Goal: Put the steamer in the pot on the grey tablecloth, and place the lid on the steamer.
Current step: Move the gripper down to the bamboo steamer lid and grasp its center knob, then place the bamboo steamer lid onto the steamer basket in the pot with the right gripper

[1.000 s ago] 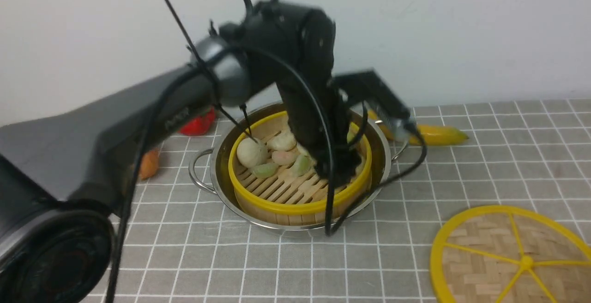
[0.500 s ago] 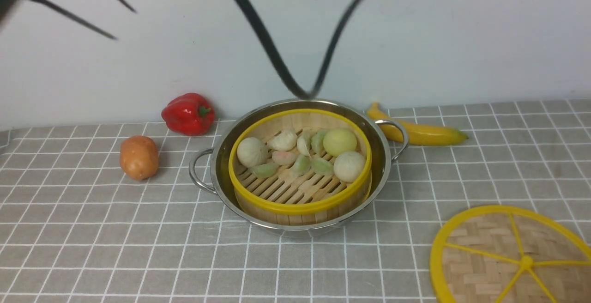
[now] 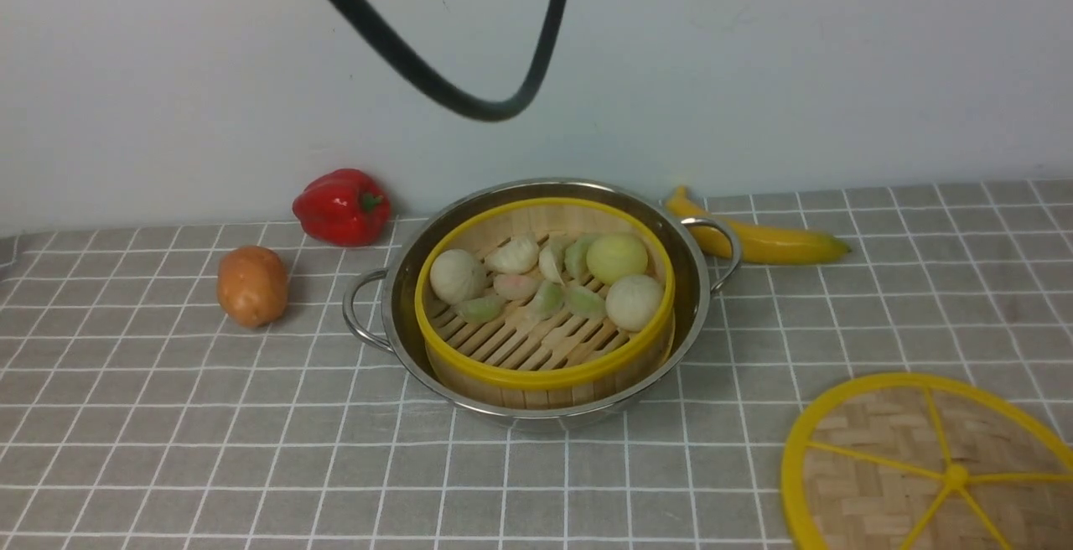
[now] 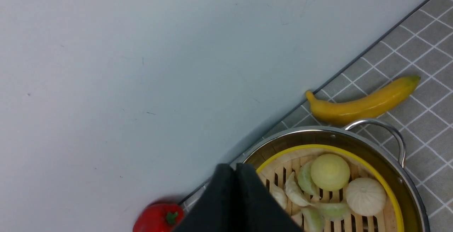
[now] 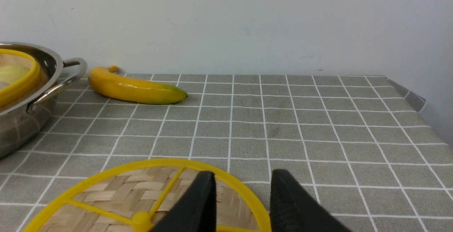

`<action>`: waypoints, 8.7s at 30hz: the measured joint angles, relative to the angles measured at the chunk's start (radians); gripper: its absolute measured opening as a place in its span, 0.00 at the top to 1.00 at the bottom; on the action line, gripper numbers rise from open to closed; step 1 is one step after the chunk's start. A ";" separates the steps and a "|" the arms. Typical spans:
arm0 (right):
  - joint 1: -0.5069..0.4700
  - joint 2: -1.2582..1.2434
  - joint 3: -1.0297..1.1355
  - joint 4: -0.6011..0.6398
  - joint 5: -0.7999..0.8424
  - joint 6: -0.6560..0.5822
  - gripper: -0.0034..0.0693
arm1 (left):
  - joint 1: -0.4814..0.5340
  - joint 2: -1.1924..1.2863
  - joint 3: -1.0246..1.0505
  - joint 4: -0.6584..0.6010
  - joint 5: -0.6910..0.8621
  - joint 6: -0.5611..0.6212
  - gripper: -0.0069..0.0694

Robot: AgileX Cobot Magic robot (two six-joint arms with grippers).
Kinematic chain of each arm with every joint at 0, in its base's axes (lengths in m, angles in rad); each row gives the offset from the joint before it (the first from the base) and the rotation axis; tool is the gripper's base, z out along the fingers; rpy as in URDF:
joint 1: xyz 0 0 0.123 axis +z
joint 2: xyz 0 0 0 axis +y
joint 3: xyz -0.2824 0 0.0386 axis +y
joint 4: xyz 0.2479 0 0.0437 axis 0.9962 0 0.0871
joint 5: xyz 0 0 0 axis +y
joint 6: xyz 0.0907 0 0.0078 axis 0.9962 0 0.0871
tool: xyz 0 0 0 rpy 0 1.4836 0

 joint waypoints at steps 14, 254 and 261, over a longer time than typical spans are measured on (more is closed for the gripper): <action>0.000 0.000 0.000 0.001 0.000 0.000 0.62 | 0.205 -0.529 0.807 -0.037 -0.474 -0.016 0.90; 0.545 2.120 -2.049 0.466 0.778 -0.894 0.75 | 0.667 -1.742 2.233 -0.130 -0.867 -0.185 0.59; 0.545 2.141 -2.049 0.467 0.770 -0.887 0.75 | 0.667 -1.742 2.233 -0.130 -0.867 -0.185 0.59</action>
